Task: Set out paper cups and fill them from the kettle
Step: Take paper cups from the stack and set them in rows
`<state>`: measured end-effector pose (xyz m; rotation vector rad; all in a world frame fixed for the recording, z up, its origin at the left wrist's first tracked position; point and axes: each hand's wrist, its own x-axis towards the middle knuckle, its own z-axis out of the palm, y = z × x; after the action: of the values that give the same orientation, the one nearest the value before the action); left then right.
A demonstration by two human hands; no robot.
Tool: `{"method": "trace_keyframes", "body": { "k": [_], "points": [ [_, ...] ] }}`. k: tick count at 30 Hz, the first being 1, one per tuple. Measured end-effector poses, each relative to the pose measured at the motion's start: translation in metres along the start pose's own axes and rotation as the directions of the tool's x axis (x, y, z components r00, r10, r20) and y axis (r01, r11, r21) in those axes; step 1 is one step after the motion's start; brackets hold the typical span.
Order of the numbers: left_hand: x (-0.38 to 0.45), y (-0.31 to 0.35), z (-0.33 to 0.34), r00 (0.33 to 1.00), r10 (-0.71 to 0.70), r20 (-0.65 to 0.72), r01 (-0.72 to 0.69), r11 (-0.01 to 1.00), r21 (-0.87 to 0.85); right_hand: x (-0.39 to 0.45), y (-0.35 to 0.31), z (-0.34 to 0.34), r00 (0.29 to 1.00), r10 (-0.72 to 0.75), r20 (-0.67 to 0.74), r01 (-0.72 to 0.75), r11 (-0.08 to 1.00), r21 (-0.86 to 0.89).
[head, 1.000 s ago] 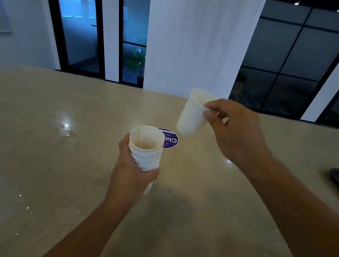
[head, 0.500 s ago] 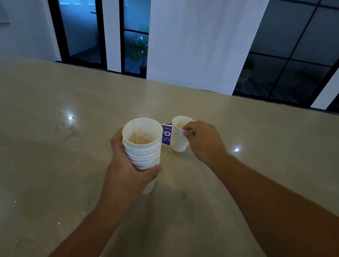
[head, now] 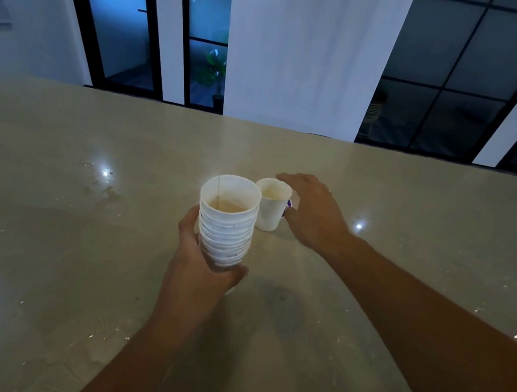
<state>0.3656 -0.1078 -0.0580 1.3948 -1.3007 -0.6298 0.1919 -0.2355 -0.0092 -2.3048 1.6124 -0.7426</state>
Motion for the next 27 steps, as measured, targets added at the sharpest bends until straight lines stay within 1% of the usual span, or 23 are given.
{"method": "trace_keyframes", "body": {
  "k": [2, 3, 6, 9, 12, 14, 18, 20, 22, 25, 27],
  "points": [
    [-0.003, 0.0, 0.002, 1.0, -0.029, 0.002, 0.029, 0.999, 0.017, -0.019, -0.011, -0.009, 1.0, -0.021, 0.012, 0.018, 0.977, 0.214],
    [-0.004, 0.0, 0.004, 0.999, -0.04, 0.002, 0.04, 0.999, 0.021, -0.031, -0.018, -0.014, 0.998, -0.055, 0.024, 0.046, 0.957, 0.287],
    [-0.009, 0.005, 0.012, 0.999, -0.019, 0.041, 0.017, 0.999, 0.036, -0.068, -0.035, -0.034, 0.982, -0.19, -0.021, 0.184, 0.912, 0.367],
    [-0.018, 0.013, 0.023, 0.995, 0.007, 0.097, -0.01, 1.0, 0.025, -0.095, -0.037, -0.051, 0.955, -0.291, -0.062, 0.293, 0.889, 0.352],
    [-0.031, 0.021, 0.033, 0.987, -0.013, 0.159, 0.014, 1.0, -0.003, -0.109, -0.029, -0.065, 0.944, -0.321, -0.073, 0.328, 0.9, 0.289],
    [-0.039, 0.02, 0.036, 0.988, -0.006, 0.155, 0.01, 1.0, -0.025, -0.115, -0.024, -0.076, 0.932, -0.35, -0.094, 0.362, 0.901, 0.237],
    [-0.048, 0.024, 0.037, 0.99, 0.033, 0.139, -0.027, 0.999, -0.045, -0.119, -0.024, -0.094, 0.88, -0.46, -0.117, 0.468, 0.882, 0.054],
    [-0.048, 0.029, 0.039, 0.99, 0.06, 0.126, -0.054, 0.997, -0.049, -0.119, -0.024, -0.096, 0.857, -0.497, -0.133, 0.503, 0.864, 0.01],
    [-0.048, 0.033, 0.04, 0.99, 0.083, 0.111, -0.075, 0.994, -0.074, -0.119, -0.022, -0.094, 0.868, -0.48, -0.129, 0.486, 0.874, 0.021],
    [-0.054, 0.043, 0.041, 0.993, 0.093, 0.071, -0.079, 0.982, -0.171, -0.121, -0.019, -0.088, 0.916, -0.389, -0.094, 0.399, 0.906, 0.143],
    [-0.055, 0.052, 0.042, 0.995, 0.096, 0.021, -0.089, 0.975, -0.206, -0.123, -0.02, -0.087, 0.915, -0.392, -0.09, 0.402, 0.899, 0.175]
  ]
}}
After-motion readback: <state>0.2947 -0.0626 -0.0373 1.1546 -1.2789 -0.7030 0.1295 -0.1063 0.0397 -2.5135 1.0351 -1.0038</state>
